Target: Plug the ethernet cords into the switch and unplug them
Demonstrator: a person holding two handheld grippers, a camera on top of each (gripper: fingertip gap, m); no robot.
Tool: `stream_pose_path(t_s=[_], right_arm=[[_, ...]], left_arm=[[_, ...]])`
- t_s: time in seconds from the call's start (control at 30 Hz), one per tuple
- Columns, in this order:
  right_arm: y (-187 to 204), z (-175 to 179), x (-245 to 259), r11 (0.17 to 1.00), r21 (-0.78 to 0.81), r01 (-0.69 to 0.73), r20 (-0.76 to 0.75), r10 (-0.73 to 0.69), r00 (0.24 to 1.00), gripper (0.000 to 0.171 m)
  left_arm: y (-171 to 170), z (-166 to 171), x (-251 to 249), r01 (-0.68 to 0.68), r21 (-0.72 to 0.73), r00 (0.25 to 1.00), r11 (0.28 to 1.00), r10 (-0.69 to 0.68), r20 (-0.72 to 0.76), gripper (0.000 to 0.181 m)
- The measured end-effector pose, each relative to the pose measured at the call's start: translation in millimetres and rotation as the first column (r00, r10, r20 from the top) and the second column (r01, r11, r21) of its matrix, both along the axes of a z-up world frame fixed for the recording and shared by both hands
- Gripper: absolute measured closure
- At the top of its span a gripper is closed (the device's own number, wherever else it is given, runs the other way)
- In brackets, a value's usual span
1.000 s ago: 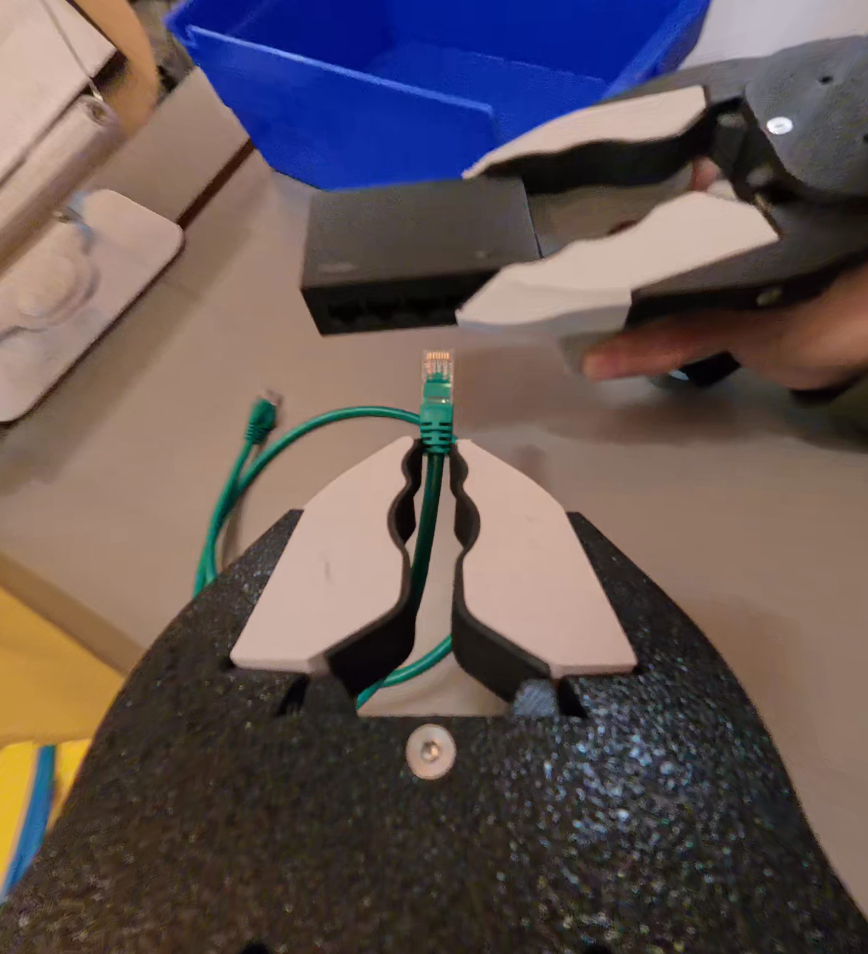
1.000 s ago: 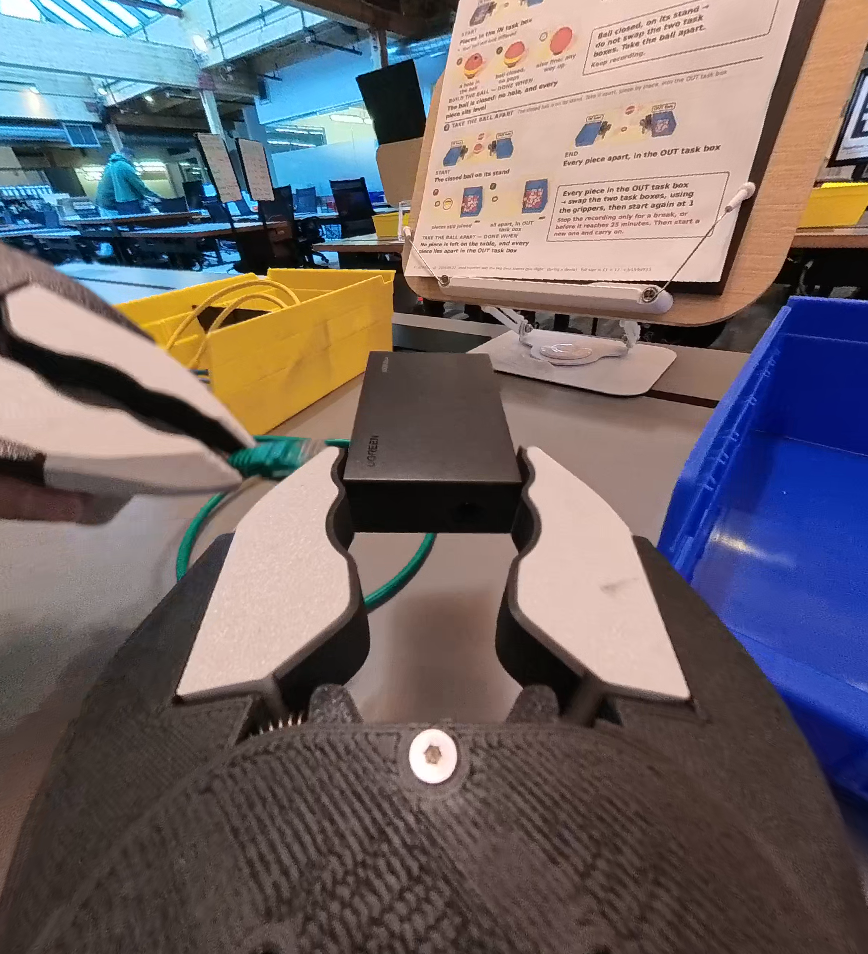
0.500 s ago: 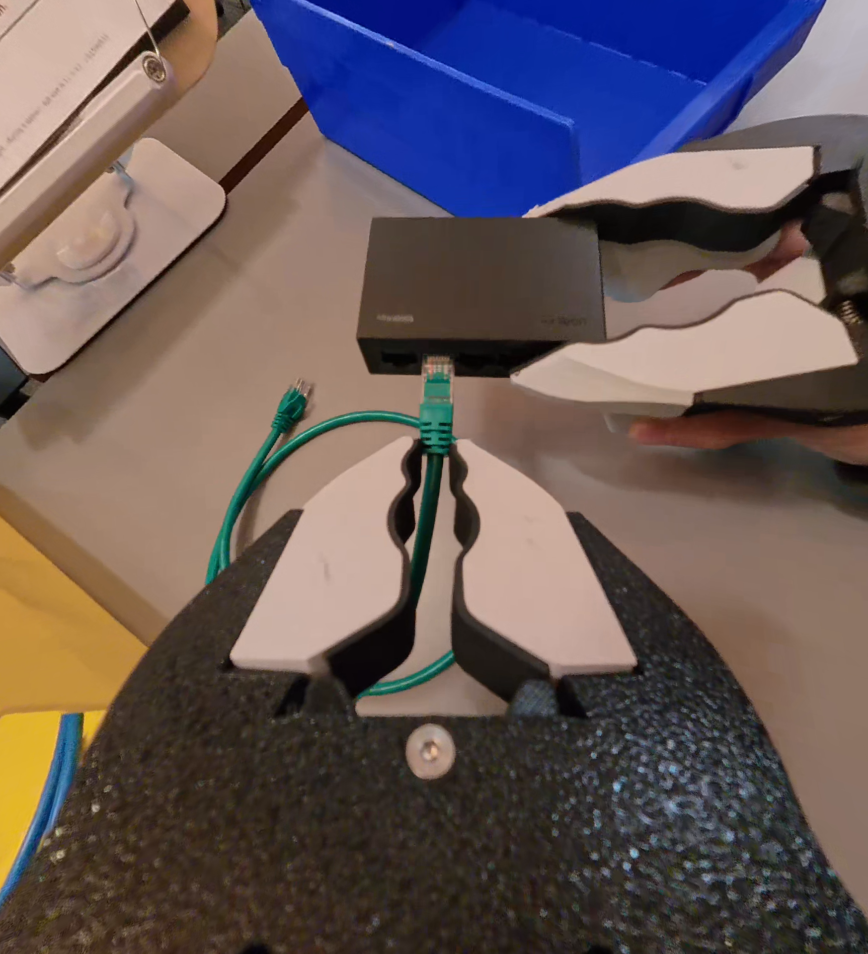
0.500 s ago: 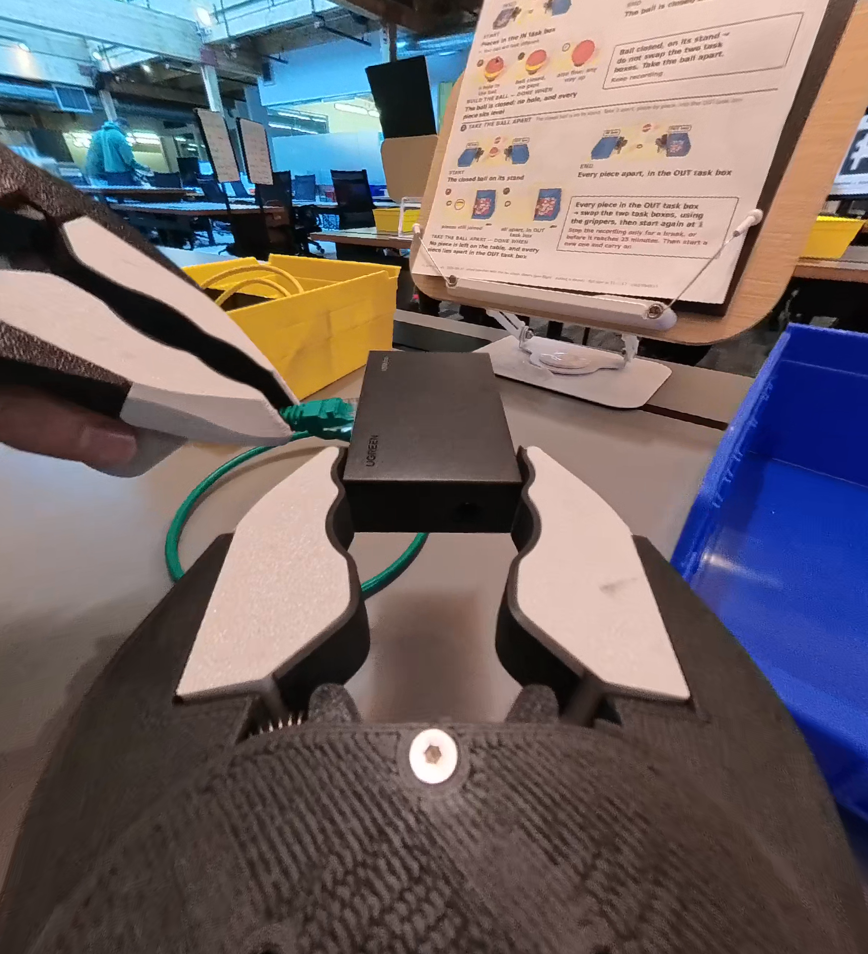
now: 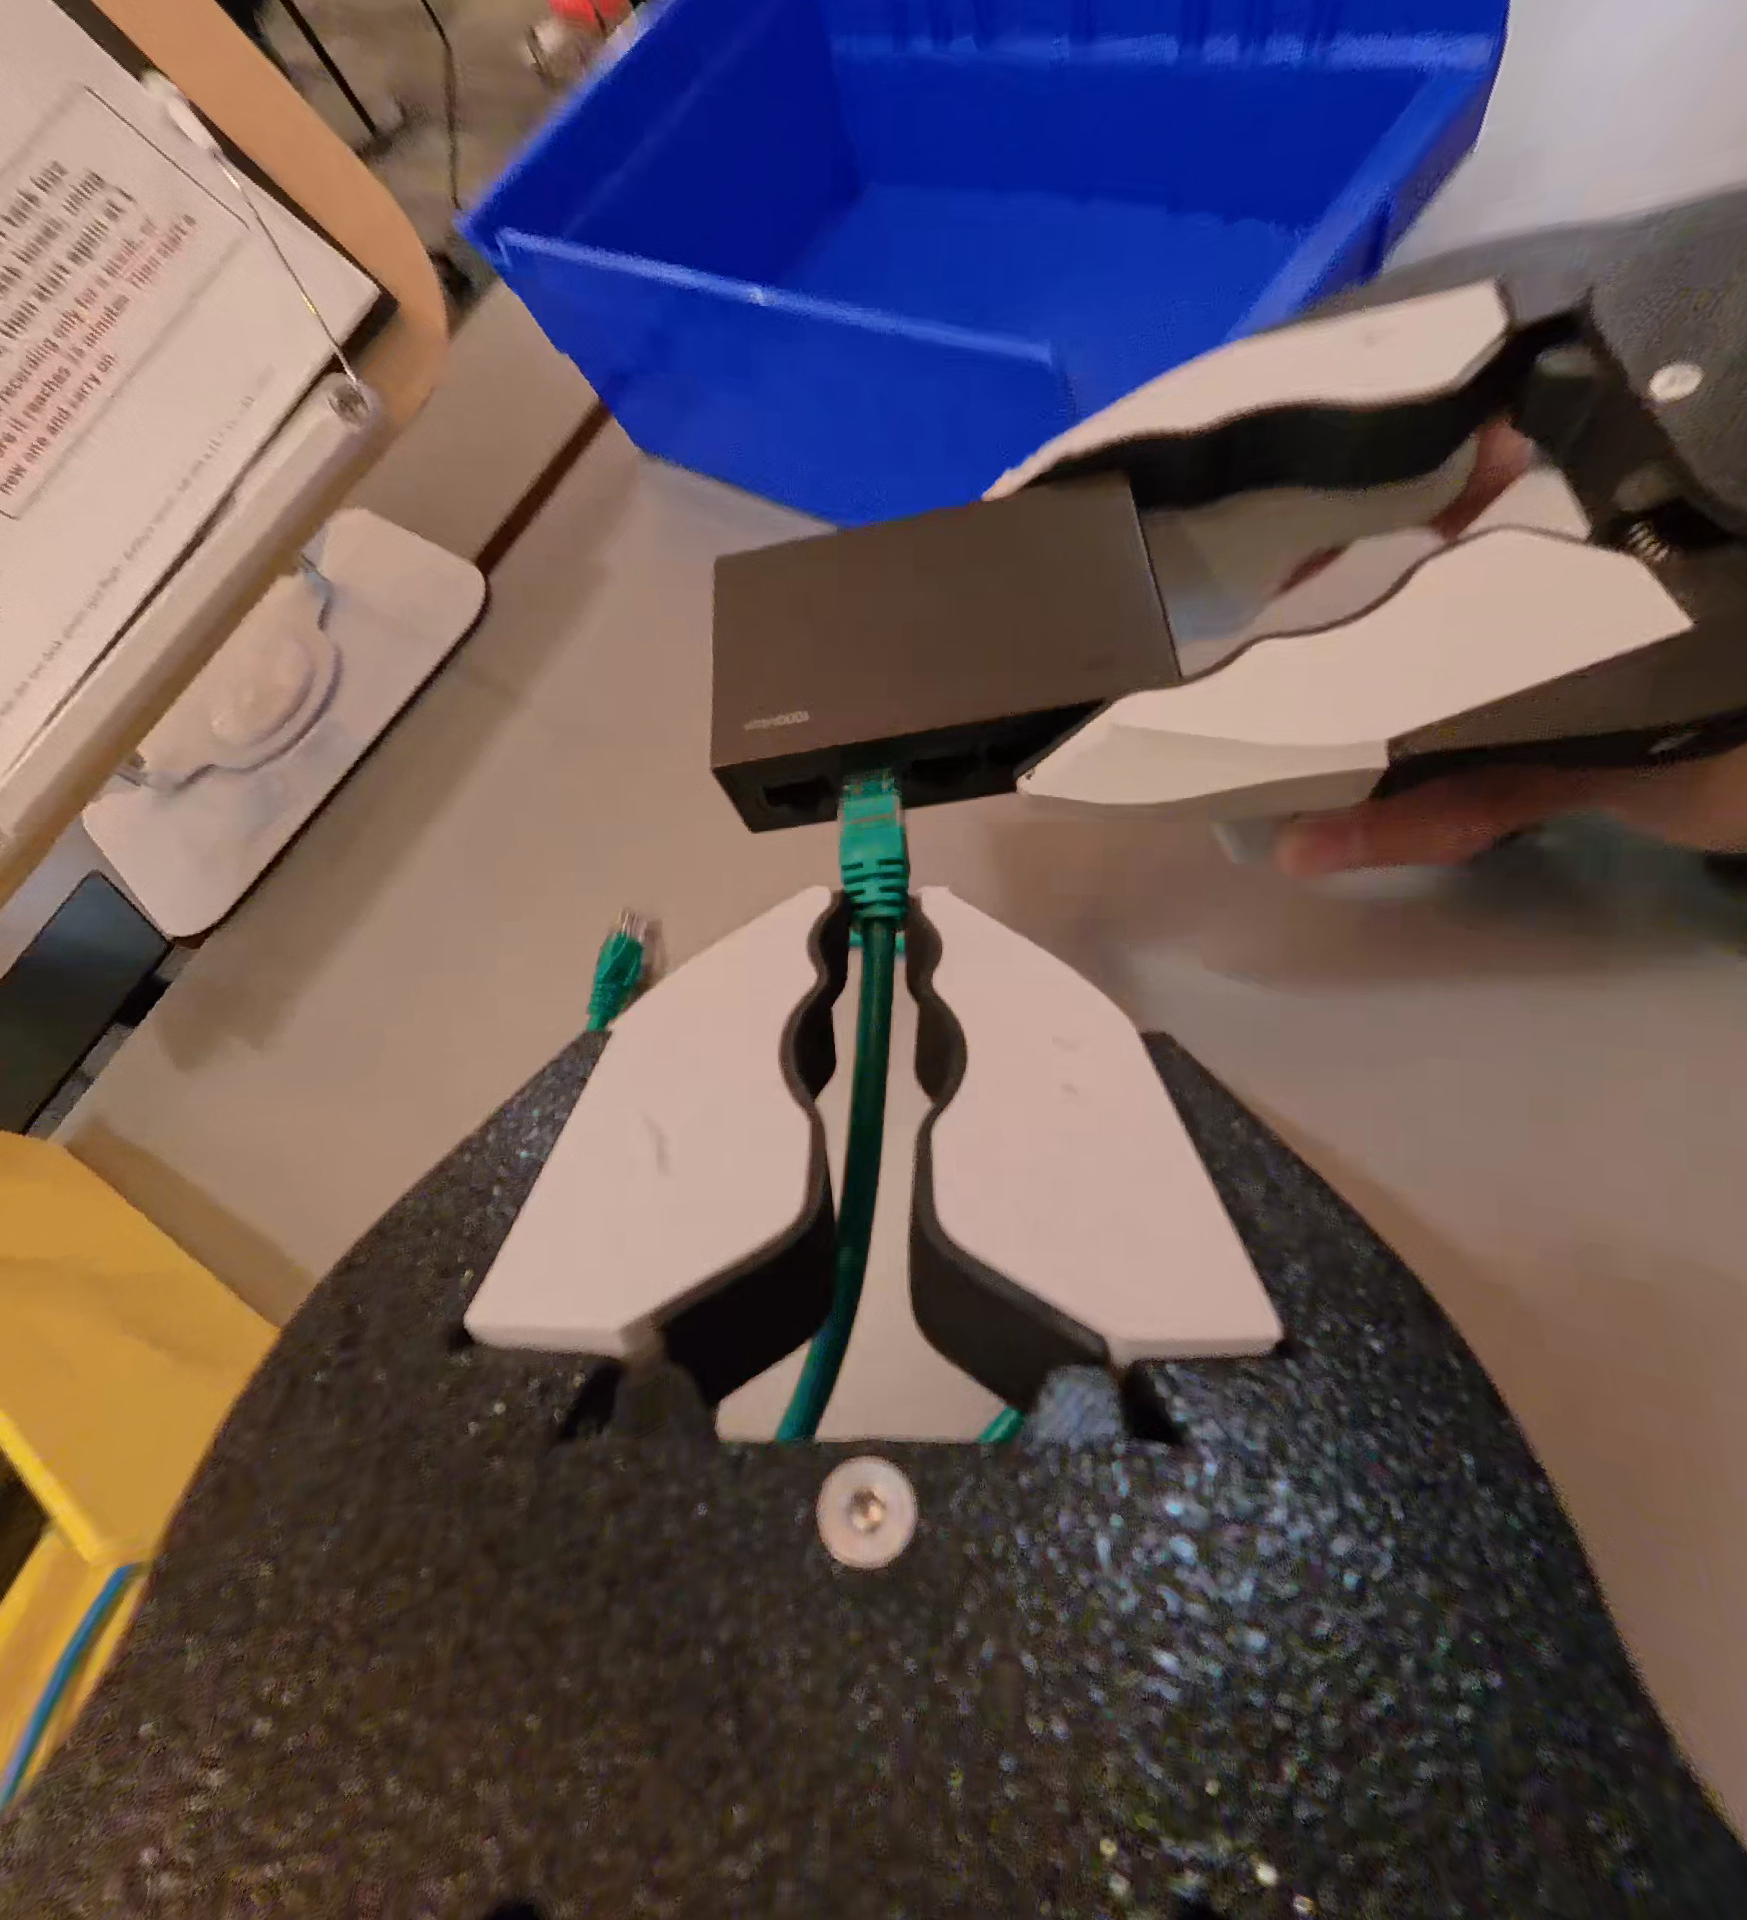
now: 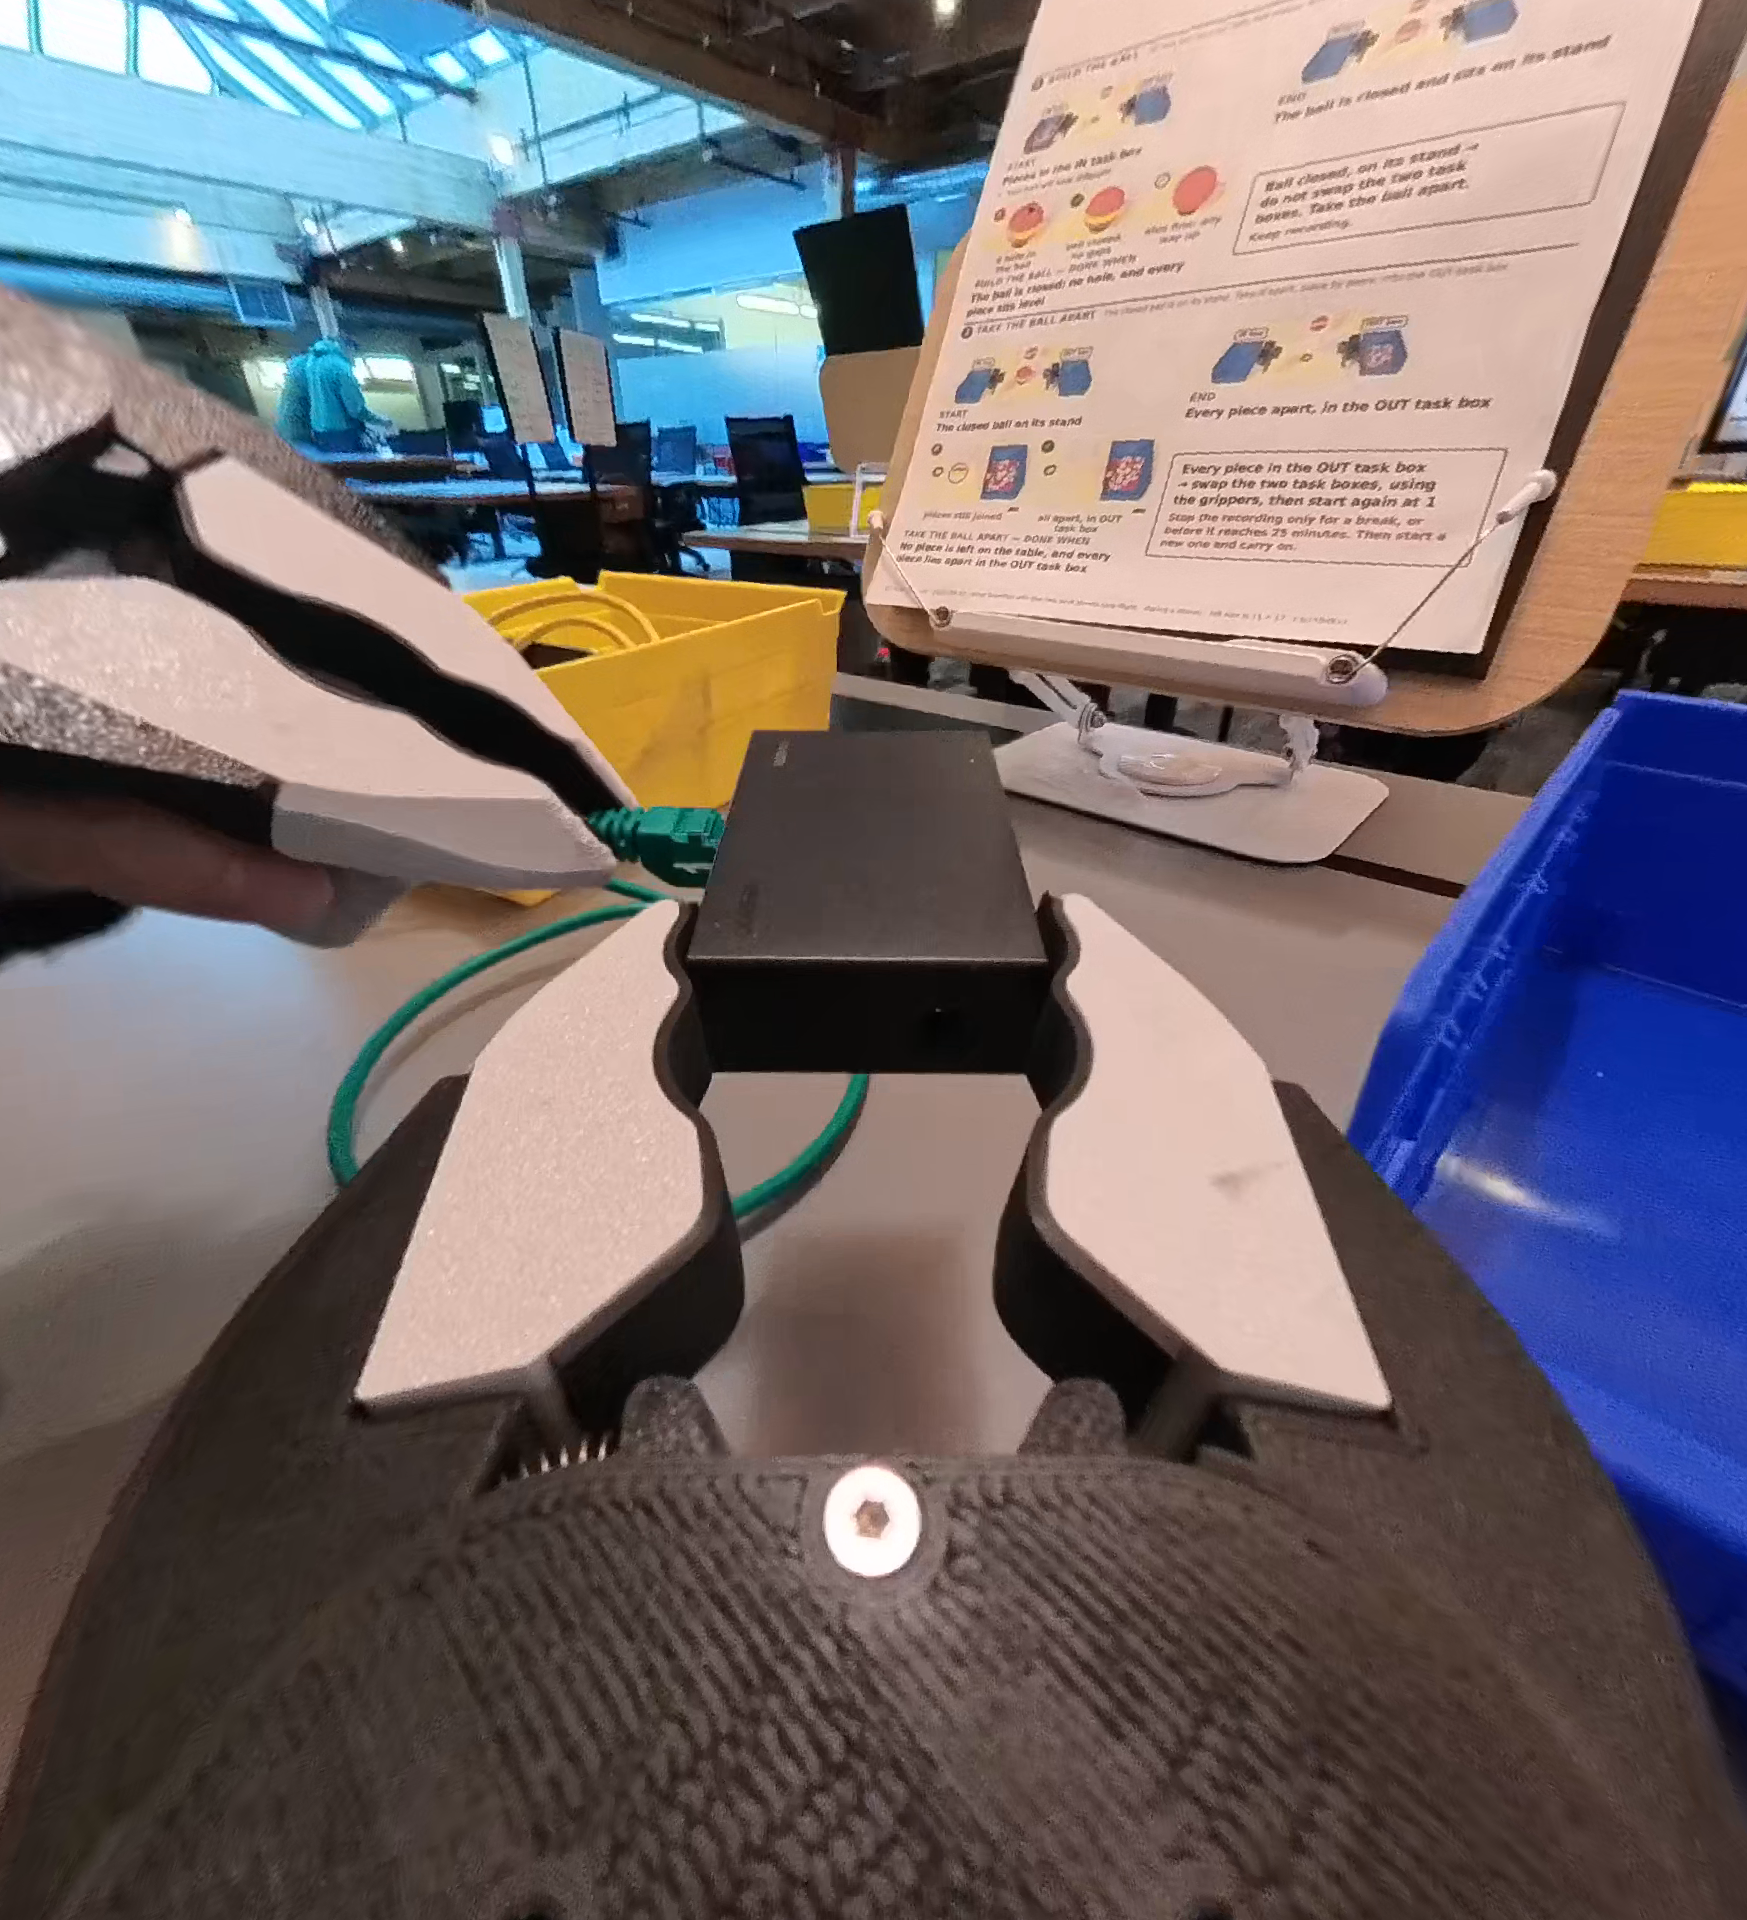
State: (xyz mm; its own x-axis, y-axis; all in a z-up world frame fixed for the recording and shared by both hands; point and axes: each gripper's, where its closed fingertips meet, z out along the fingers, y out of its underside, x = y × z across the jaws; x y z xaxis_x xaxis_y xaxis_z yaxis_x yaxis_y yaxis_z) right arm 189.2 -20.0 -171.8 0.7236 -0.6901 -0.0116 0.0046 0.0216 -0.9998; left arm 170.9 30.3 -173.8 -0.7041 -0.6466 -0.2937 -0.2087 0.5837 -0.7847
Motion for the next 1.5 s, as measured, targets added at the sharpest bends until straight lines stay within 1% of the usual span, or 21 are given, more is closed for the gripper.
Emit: stream_pose_path(t_s=[0.03,0.1,0.17,0.3,0.4,0.53,0.63,0.7,0.77,0.83,0.9,0.93,1.0,1.07,1.13,1.17,1.23,1.3,1.37,1.4,1.5], right_arm=[[-1,1,0,1.0,0.017,-0.008,-0.008,0.008,1.0,0.109],[-3,2,1,0.999,0.032,-0.001,-0.008,0.001,1.0,0.109],[-5,2,2,0.999,0.044,0.005,-0.014,-0.005,1.0,0.109],[-9,4,3,0.997,0.079,0.007,-0.024,-0.005,1.0,0.109],[-11,6,3,0.995,0.102,0.002,-0.028,0.001,1.0,0.109],[-12,5,4,0.994,0.11,-0.003,-0.04,0.008,0.999,0.109],[-15,4,7,0.994,0.105,0.028,-0.05,-0.023,0.998,0.109],[-16,5,8,0.991,0.13,0.012,-0.061,-0.004,0.998,0.109],[-20,7,8,0.987,0.16,0.01,-0.068,0.001,0.998,0.109],[-27,5,13,0.985,0.165,0.053,-0.085,-0.04,0.996,0.109],[-32,5,15,0.987,0.143,0.071,-0.072,-0.061,0.996,0.109],[-34,5,16,0.988,0.131,0.085,-0.065,-0.077,0.995,0.109],[-32,3,16,0.99,0.125,0.07,-0.077,-0.061,0.995,0.11],[-32,3,17,0.989,0.128,0.07,-0.083,-0.059,0.995,0.11],[-32,2,17,0.99,0.129,0.062,-0.087,-0.051,0.995,0.11],[-31,3,17,0.99,0.128,0.055,-0.087,-0.044,0.995,0.11],[-29,2,16,0.991,0.125,0.044,-0.085,-0.033,0.996,0.11],[-28,2,15,0.993,0.115,0.036,-0.083,-0.027,0.996,0.11],[-26,2,14,0.994,0.106,0.03,-0.078,-0.022,0.997,0.11],[-26,2,13,0.994,0.103,0.026,-0.074,-0.019,0.997,0.11],[-26,2,13,0.994,0.103,0.025,-0.072,-0.018,0.997,0.11]], left_arm=[[-2,3,0,-0.006,-0.036,1.0,0.999,0.007,0.027,0.172],[-5,7,2,-0.022,-0.093,0.997,0.995,0.029,0.077,0.172],[-8,5,3,-0.034,-0.135,0.994,0.99,0.047,0.095,0.172],[-14,7,5,-0.041,-0.332,0.993,0.942,0.075,0.09,0.172],[-16,7,5,-0.038,-0.406,0.991,0.913,0.087,0.103,0.172],[-17,11,7,-0.048,-0.441,0.983,0.896,0.121,0.139,0.172],[-19,5,11,-0.065,-0.365,0.979,0.929,0.13,0.156,0.172],[-21,8,10,-0.044,-0.323,0.977,0.945,0.109,0.184,0.171],[-22,14,5,-0.011,-0.317,0.979,0.949,0.075,0.19,0.17],[-17,24,-3,0.02,-0.346,0.981,0.938,0.049,0.19,0.16],[6,37,-5,0.002,-0.362,0.977,0.932,0.075,0.199,0.158],[24,41,-3,-0.03,-0.351,0.974,0.936,0.105,0.199,0.158],[73,39,8,-0.148,-0.294,0.964,0.944,0.203,0.169,0.158],[124,20,15,-0.248,-0.194,0.961,0.949,0.266,0.071,0.157],[168,-9,15,-0.325,-0.068,0.945,0.943,0.321,-0.065,0.15],[184,-22,14,-0.332,-0.02,0.939,0.943,0.328,-0.105,0.151],[213,-41,14,-0.372,0.073,0.916,0.925,0.379,-0.13,0.151],[232,-56,12,-0.384,0.158,0.901,0.91,0.407,-0.151,0.15],[242,-59,15,-0.419,0.187,0.883,0.889,0.447,-0.145,0.149],[242,-57,17,-0.431,0.179,0.88,0.885,0.456,-0.136,0.148],[237,-42,25,-0.425,0.168,0.9,0.889,0.436,-0.03,0.15]])
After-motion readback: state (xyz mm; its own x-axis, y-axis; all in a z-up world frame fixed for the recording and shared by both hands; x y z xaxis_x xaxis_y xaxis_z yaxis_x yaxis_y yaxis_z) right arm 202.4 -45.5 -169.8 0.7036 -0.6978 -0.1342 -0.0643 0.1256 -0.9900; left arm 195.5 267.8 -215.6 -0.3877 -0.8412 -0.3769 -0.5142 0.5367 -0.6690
